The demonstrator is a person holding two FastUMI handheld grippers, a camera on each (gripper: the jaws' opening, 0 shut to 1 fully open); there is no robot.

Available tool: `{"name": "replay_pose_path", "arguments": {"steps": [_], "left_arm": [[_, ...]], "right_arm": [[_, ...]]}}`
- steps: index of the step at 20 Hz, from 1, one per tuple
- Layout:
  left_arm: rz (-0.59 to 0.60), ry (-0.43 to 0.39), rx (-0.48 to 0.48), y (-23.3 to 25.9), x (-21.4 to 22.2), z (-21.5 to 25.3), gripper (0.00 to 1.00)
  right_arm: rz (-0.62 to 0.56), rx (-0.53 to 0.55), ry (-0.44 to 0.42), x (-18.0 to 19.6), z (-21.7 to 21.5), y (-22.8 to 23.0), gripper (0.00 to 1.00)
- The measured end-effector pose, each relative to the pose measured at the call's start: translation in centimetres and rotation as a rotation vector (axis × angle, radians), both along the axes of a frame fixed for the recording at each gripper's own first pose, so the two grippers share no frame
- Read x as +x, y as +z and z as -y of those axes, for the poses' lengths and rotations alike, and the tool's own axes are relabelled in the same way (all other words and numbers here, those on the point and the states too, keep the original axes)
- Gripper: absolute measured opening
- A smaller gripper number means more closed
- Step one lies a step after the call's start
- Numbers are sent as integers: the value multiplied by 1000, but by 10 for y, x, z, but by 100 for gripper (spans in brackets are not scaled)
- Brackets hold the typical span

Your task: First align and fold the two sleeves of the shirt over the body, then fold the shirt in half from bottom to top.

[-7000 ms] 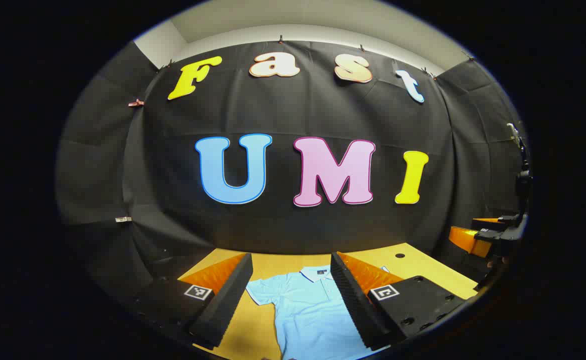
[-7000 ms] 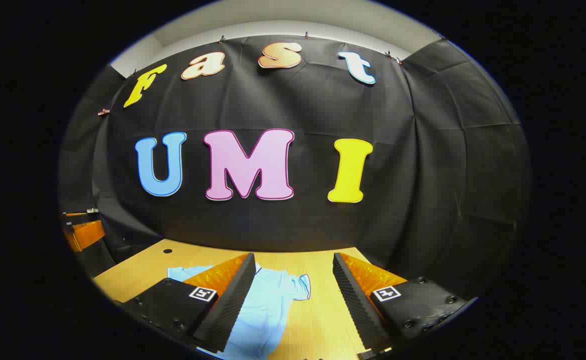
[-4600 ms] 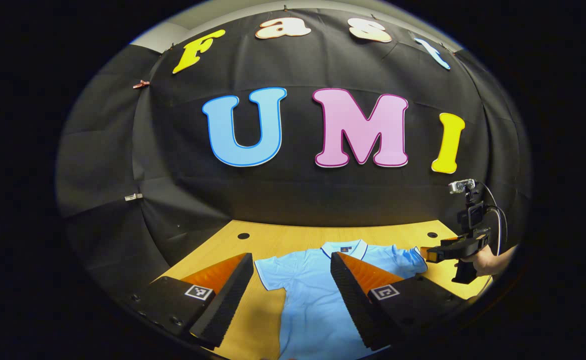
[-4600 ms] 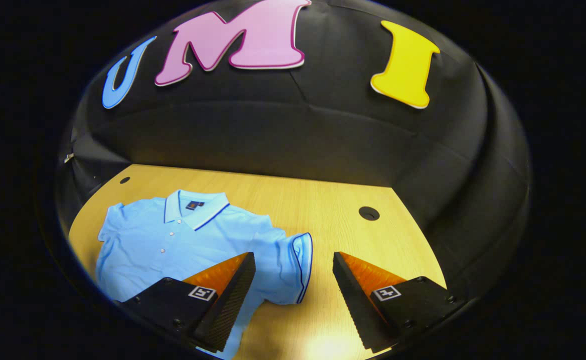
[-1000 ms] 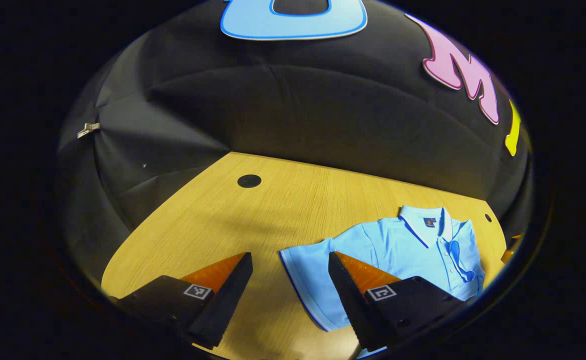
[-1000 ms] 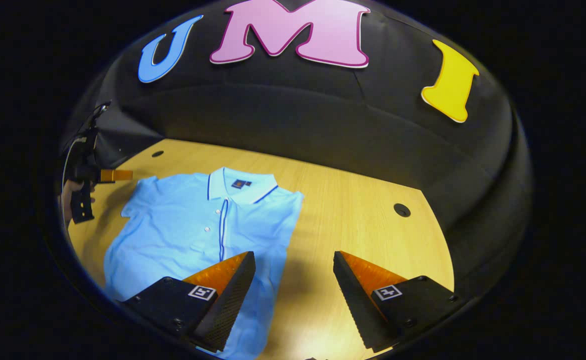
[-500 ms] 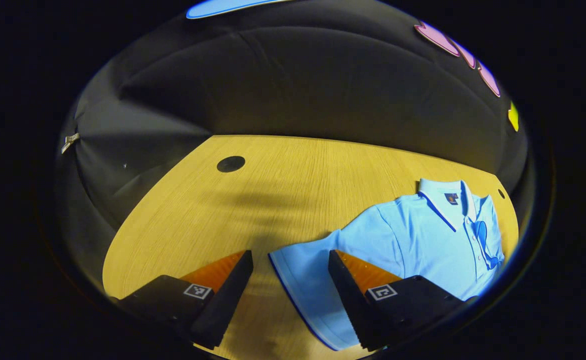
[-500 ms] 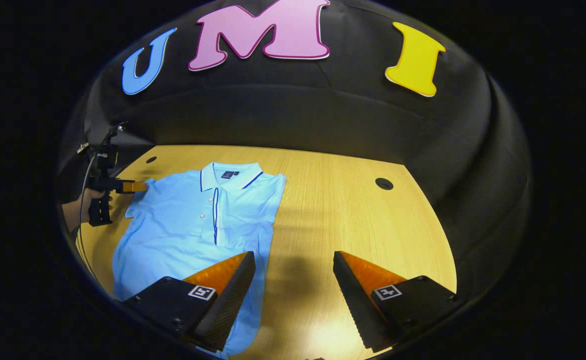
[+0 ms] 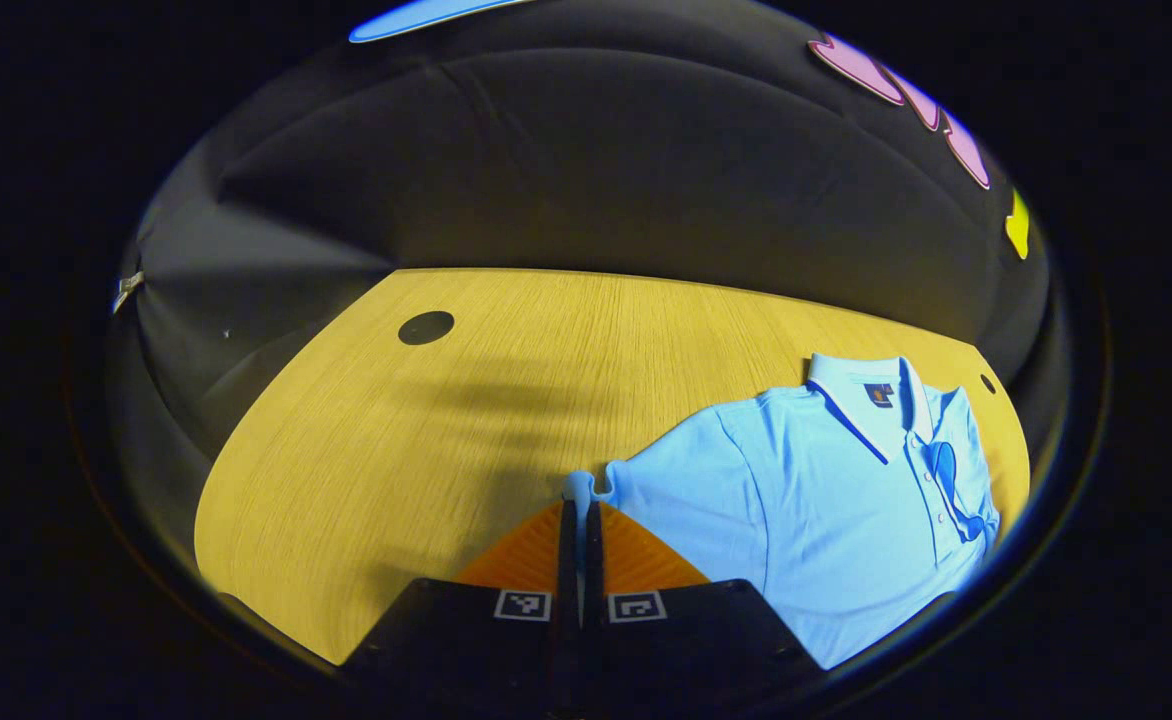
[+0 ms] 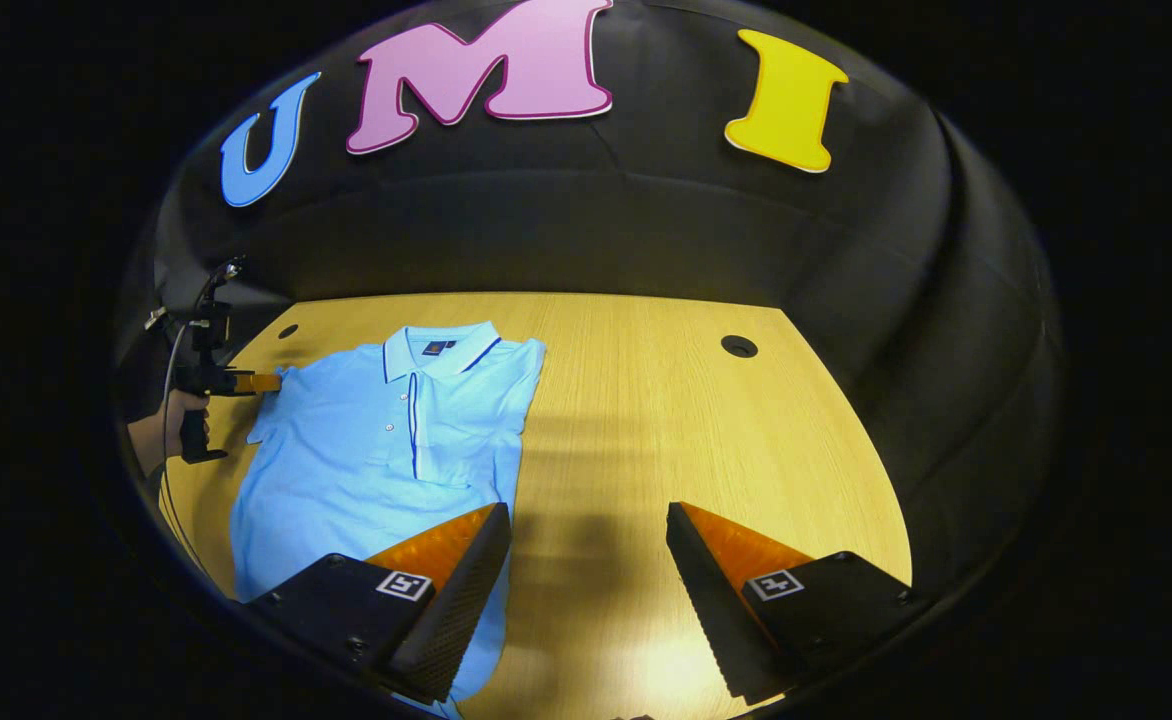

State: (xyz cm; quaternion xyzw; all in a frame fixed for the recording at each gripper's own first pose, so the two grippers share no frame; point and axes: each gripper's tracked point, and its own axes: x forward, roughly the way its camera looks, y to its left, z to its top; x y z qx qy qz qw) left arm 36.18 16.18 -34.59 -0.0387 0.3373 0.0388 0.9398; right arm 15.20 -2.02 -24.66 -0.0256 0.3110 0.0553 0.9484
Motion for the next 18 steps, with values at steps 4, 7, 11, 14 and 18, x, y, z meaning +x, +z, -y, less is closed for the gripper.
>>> {"name": "replay_pose_path", "arguments": {"steps": [4,7,11,14,18], "left_arm": [[0,21,-40,11,-2,2,6],[52,-17,-47,45,0,23,6],[103,-80,-67,80,4,68,6],[117,-138,-84,97,3,108,6],[113,-200,-160,108,-6,166,6]], "right_arm": [[4,2,0,-2,3,2,98],[8,20,17,-4,-2,5,98],[7,20,49,-6,-10,4,98],[21,25,51,-4,-8,8,98],[22,46,50,-4,-3,10,98]]}}
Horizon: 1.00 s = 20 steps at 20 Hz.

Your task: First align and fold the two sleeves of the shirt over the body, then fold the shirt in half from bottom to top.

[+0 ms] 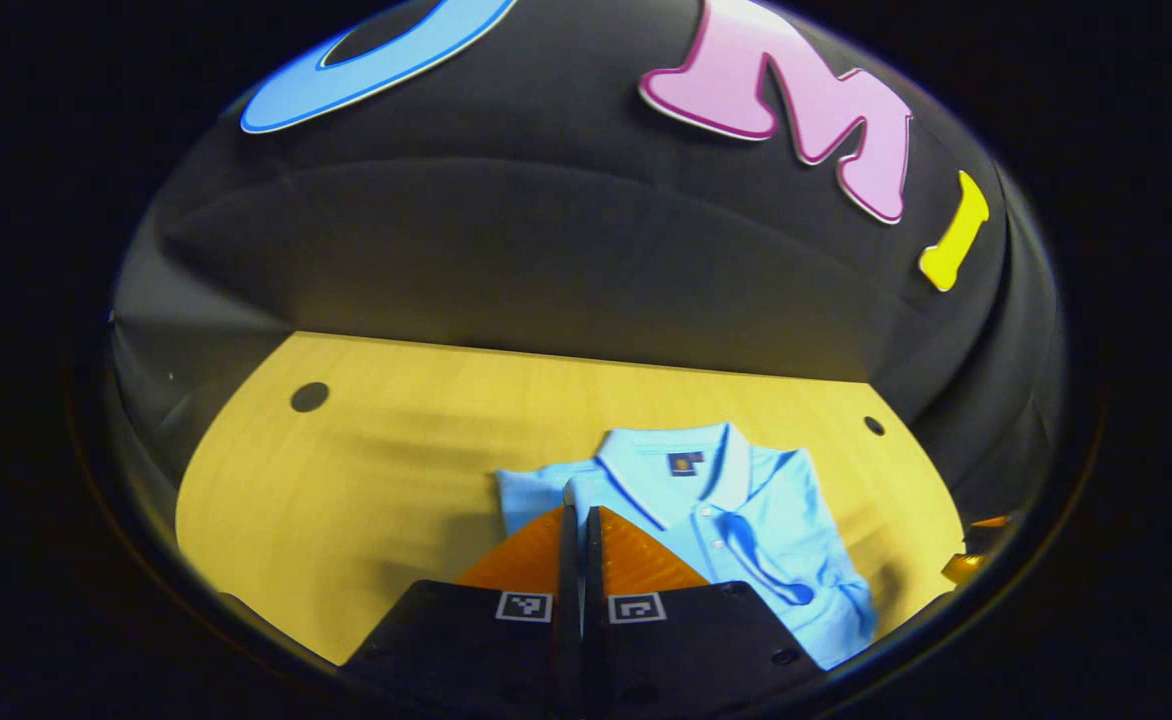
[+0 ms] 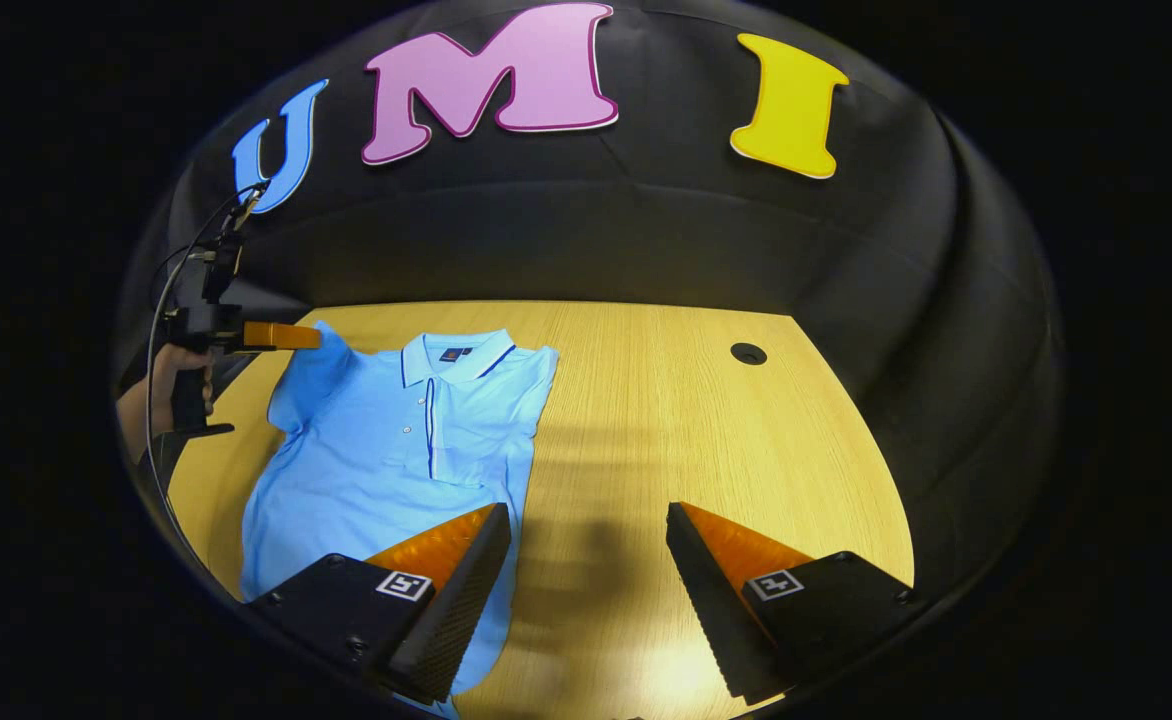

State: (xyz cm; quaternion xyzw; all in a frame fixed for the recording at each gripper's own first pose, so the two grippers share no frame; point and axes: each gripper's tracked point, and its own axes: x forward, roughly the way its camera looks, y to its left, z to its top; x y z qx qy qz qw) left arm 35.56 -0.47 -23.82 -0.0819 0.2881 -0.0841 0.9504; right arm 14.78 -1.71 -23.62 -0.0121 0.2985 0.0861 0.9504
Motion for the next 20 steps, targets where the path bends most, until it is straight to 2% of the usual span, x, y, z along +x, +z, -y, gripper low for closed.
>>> {"name": "replay_pose_path", "arguments": {"steps": [4,5,7,8,11,13,20], "left_arm": [[-22,-32,-79,-5,-9,51,7],[-33,-32,-88,-8,-13,59,3],[-37,-48,-113,-10,-19,71,30],[-32,-59,-127,-11,-23,78,35],[-23,-88,-129,-9,-50,77,85],[16,-91,-100,-1,-71,68,96],[102,-75,12,32,-188,29,98]], "right_arm": [[7,20,-2,0,2,3,98],[9,24,1,-2,1,4,98],[11,27,7,-6,-2,5,99],[12,30,10,-9,-4,4,98],[21,48,10,-21,-14,9,98],[26,58,15,-33,-21,11,99],[8,71,27,-93,-46,11,98]]}}
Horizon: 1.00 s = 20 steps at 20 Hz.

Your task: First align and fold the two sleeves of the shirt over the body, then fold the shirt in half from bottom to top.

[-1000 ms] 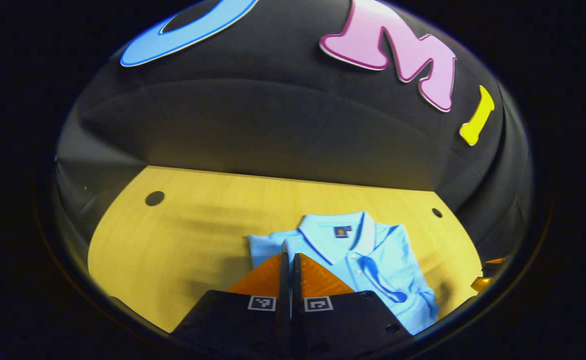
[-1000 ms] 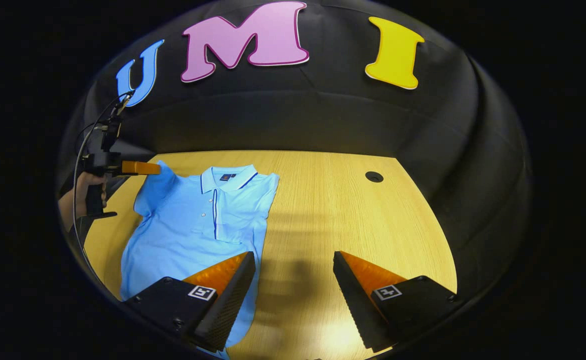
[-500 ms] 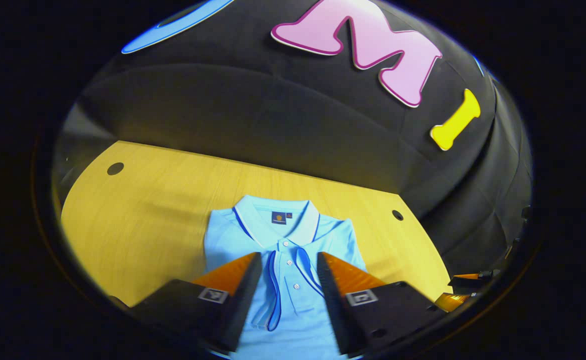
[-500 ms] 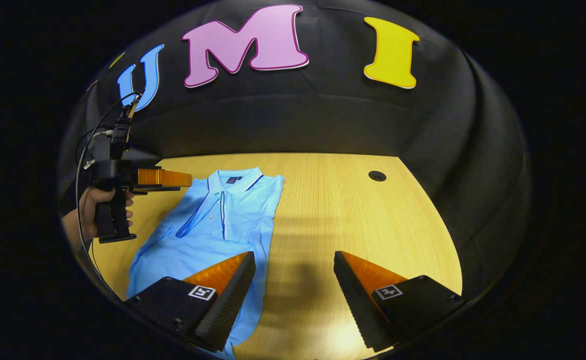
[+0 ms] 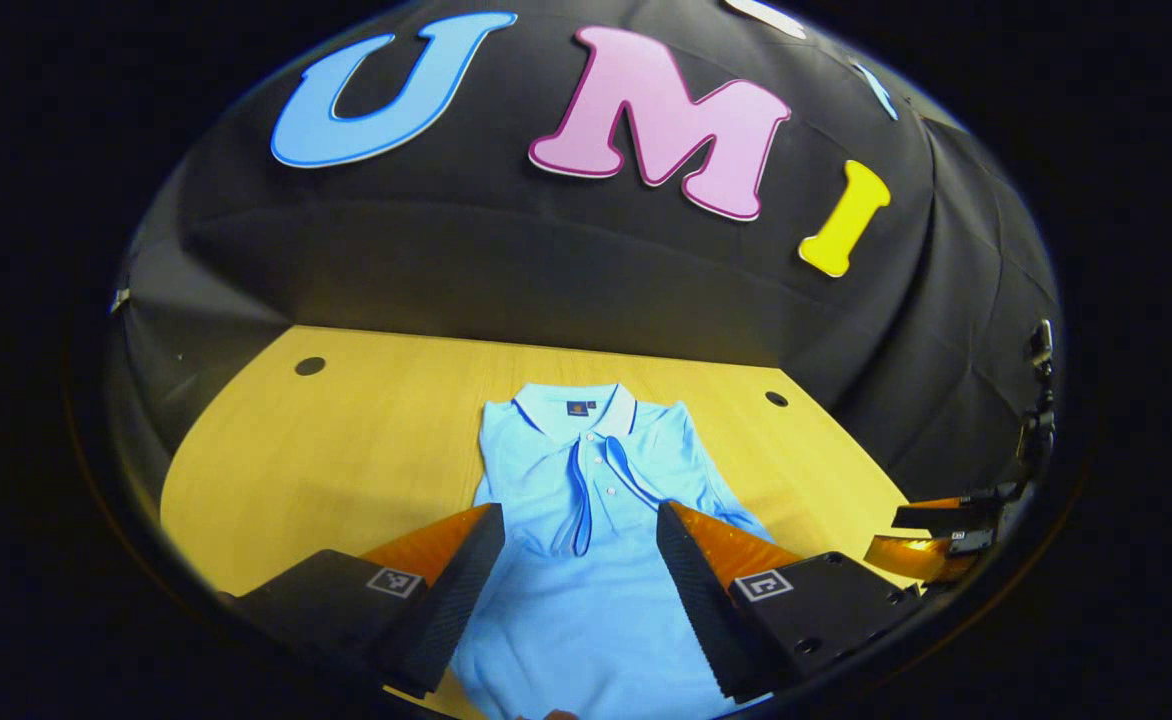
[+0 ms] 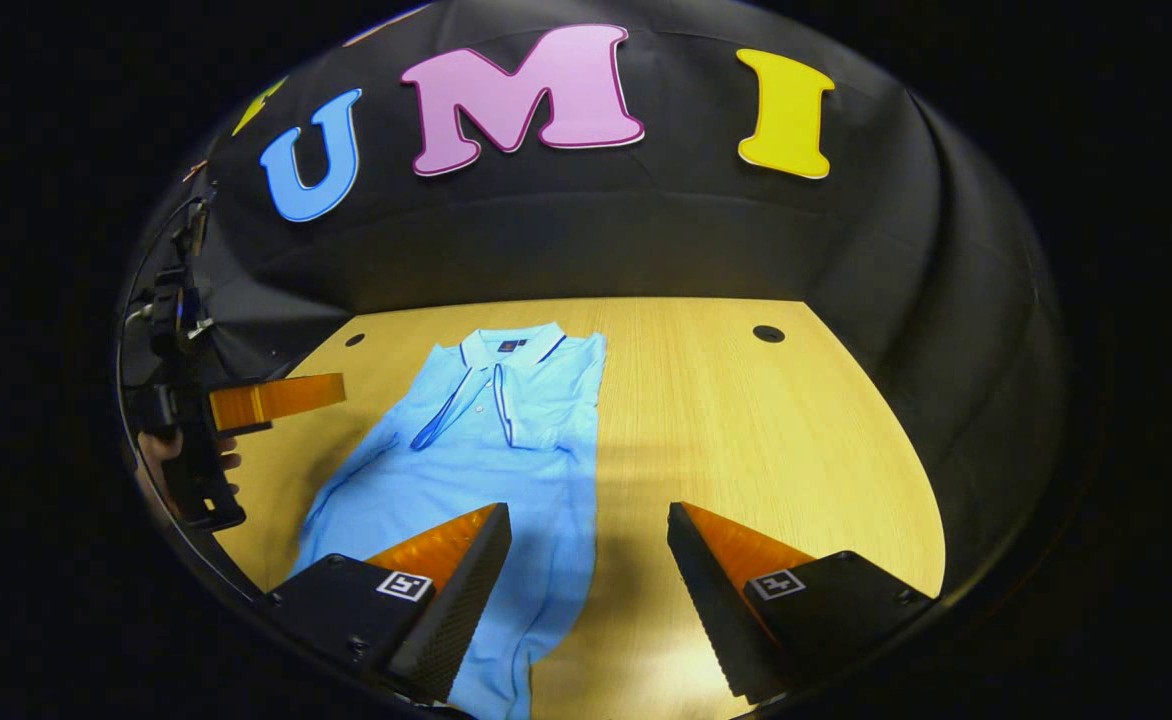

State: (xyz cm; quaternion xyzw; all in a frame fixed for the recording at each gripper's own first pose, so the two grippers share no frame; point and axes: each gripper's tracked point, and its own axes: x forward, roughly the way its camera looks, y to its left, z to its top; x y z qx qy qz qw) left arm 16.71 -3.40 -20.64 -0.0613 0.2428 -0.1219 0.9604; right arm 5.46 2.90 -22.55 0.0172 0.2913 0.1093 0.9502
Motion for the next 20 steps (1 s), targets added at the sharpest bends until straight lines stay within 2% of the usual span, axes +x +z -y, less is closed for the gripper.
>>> {"name": "replay_pose_path", "arguments": {"steps": [4,6,7,10,14,20], "left_arm": [[-12,-14,77,-4,-70,-11,97],[-30,-26,125,-15,-101,-14,97],[-36,-34,137,-21,-114,-14,97],[-85,-29,153,-44,-153,-22,98],[-160,7,150,-77,-195,-37,98],[-262,25,185,-127,-234,-47,98]], "right_arm": [[-27,20,4,-38,-15,-9,98],[-48,30,7,-59,-24,-19,95],[-59,29,10,-69,-26,-23,98],[-92,15,15,-99,-31,-42,99],[-147,11,17,-132,-33,-66,98],[-207,-10,22,-159,-33,-99,98]]}}
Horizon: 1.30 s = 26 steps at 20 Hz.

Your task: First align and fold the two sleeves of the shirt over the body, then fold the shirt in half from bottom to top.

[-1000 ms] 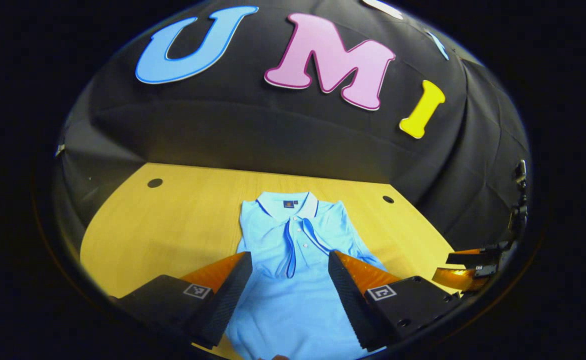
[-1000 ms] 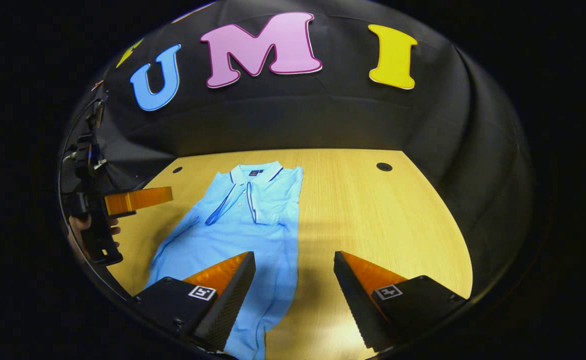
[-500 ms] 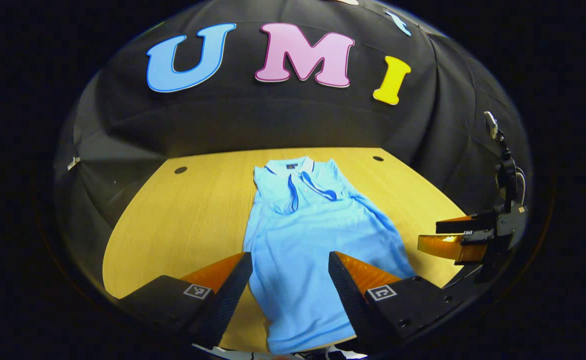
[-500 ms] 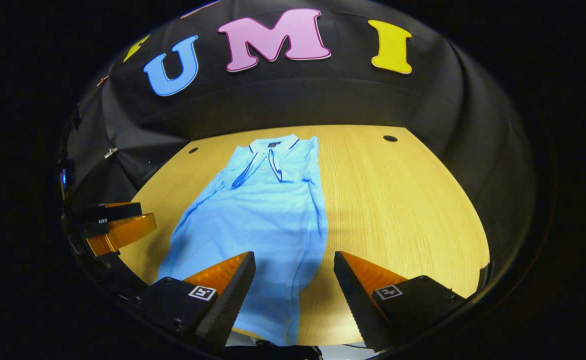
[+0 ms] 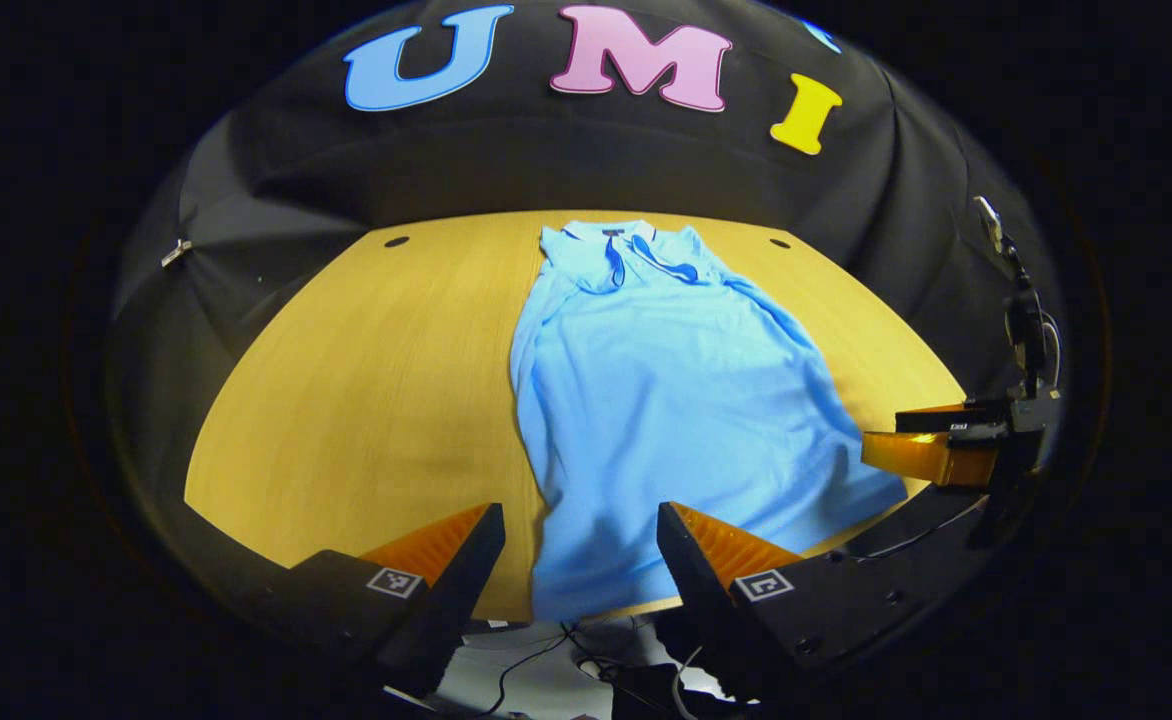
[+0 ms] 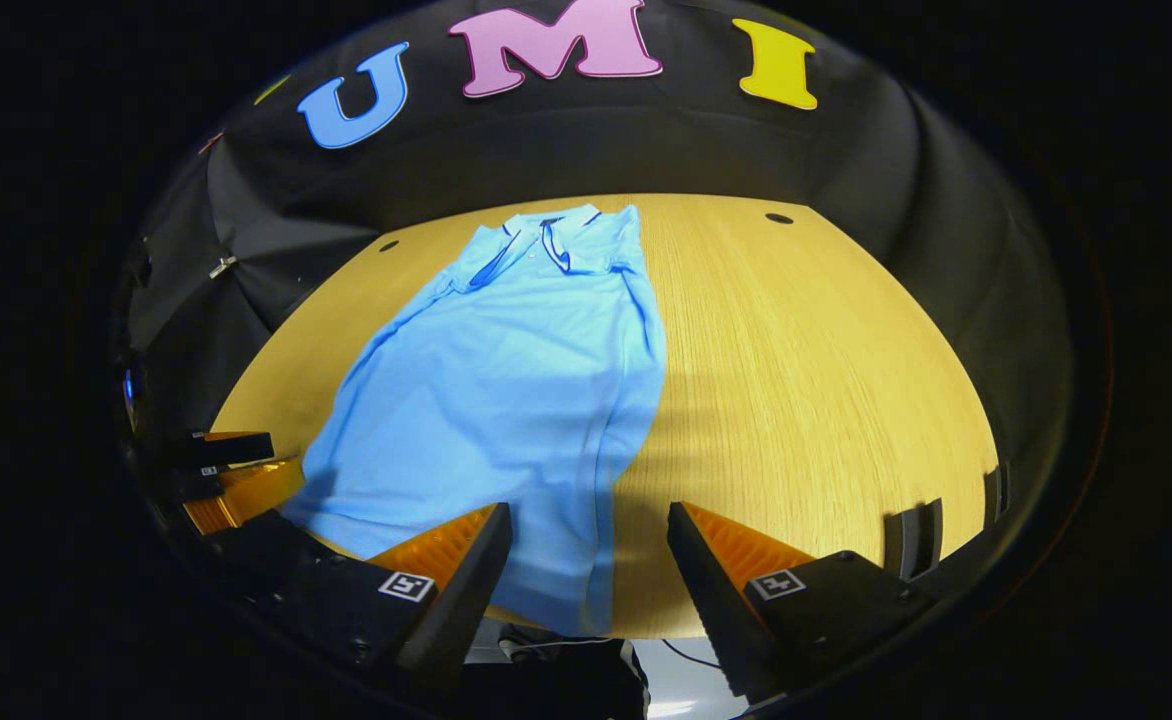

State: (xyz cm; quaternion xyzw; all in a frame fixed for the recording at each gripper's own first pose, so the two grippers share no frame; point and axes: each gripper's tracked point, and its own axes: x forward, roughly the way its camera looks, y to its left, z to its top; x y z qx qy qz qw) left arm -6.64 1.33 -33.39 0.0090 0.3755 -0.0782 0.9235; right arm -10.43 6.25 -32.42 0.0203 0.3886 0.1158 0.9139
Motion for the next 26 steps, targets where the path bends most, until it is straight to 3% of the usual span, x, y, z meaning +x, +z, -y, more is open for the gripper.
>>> {"name": "replay_pose_path", "arguments": {"steps": [4,5,7,10,11,12,13,14,15,16,17,20,26], "left_arm": [[-53,-19,50,-30,-13,5,98],[-54,-24,55,-33,-14,5,92],[-46,-22,48,-33,-11,7,96],[-46,-6,40,-33,-14,13,89],[-41,-14,37,-32,-14,17,78],[-34,-29,35,-34,-13,22,69],[-28,-39,35,-33,-13,27,58],[-23,-36,36,-33,-14,29,46],[-20,-30,47,-34,-14,31,21],[-14,-28,61,-33,-13,35,20],[-9,-23,66,-34,-11,37,5],[-2,8,22,-33,-8,39,7],[-36,5,42,-30,-4,40,6]], "right_arm": [[-40,-6,21,-12,-7,-21,97],[-39,-18,26,-10,-7,-22,97],[-31,-42,39,-11,-9,-23,97],[-28,-86,36,-8,-6,-26,94],[-25,-96,40,-8,-7,-27,87],[-25,-92,52,-8,-11,-27,67],[-23,-94,61,-7,-13,-27,65],[-23,-94,66,-7,-13,-26,48],[-25,-82,66,-7,-15,-26,34],[-21,-66,62,-6,-18,-25,21],[-15,-48,65,-5,-20,-24,14],[-28,-24,99,-5,-22,-26,5],[-80,14,90,1,-20,-20,5]]}}
